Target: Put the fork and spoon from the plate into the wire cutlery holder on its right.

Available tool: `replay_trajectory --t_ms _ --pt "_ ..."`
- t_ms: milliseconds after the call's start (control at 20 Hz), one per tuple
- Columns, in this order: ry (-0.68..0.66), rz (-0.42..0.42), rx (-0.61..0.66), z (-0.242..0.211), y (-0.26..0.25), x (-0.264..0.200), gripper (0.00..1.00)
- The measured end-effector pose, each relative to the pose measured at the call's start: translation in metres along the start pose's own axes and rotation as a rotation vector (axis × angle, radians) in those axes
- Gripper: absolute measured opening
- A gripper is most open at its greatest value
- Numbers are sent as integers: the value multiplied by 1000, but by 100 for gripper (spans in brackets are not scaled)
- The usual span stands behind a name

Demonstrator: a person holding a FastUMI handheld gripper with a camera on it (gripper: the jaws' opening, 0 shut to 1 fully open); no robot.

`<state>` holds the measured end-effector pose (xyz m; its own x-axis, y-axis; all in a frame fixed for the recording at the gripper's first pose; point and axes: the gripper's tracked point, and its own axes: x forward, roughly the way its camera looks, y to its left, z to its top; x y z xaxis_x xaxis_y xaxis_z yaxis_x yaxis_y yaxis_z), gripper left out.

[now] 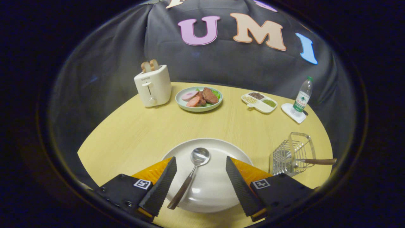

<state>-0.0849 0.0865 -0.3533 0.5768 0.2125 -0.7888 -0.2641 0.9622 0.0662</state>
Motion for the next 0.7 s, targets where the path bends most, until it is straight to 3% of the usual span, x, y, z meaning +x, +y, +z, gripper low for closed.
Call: replay_trajectory --t_ms 500,700 --pt "150 9 -78 -51 14 18 99" --pt "198 15 -97 -63 17 21 76"
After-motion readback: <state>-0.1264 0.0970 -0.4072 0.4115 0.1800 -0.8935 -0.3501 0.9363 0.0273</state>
